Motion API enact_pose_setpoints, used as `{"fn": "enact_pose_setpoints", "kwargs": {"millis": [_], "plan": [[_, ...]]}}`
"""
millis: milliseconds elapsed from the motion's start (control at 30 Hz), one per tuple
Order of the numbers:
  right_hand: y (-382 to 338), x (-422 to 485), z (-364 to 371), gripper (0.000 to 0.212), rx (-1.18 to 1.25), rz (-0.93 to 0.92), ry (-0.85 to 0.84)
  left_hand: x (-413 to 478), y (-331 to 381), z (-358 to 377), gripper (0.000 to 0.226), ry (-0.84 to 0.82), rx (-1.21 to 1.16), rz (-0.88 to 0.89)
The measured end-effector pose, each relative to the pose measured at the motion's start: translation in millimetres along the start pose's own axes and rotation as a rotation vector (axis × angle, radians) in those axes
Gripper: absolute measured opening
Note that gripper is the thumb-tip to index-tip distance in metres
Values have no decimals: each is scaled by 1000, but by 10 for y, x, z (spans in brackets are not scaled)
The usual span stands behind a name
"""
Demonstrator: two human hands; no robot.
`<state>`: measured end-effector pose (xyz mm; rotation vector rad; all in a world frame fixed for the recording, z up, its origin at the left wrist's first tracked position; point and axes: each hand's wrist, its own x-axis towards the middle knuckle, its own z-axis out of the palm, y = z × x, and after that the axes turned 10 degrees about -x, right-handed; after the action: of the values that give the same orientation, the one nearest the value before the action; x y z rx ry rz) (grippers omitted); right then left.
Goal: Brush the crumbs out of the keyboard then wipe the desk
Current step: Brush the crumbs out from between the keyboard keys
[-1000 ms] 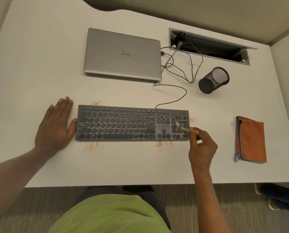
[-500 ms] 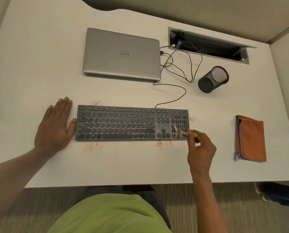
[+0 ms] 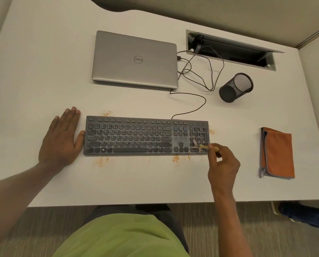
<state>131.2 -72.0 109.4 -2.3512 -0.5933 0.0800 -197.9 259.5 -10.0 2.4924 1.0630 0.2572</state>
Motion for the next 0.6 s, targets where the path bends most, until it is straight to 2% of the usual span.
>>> {"fn": "enact_pose_setpoints", "kwargs": {"millis": [200,433,600], "plan": [[-94,114,-44,9,-4,-78,30,3,1,2,71,6,1,6],[-53,289,43,19,-7,-235,-176,1,-5,10,71,4,5,5],[121,375,-112,15,-195,-217,-70,4,-7,2,71,8,5,9]]}}
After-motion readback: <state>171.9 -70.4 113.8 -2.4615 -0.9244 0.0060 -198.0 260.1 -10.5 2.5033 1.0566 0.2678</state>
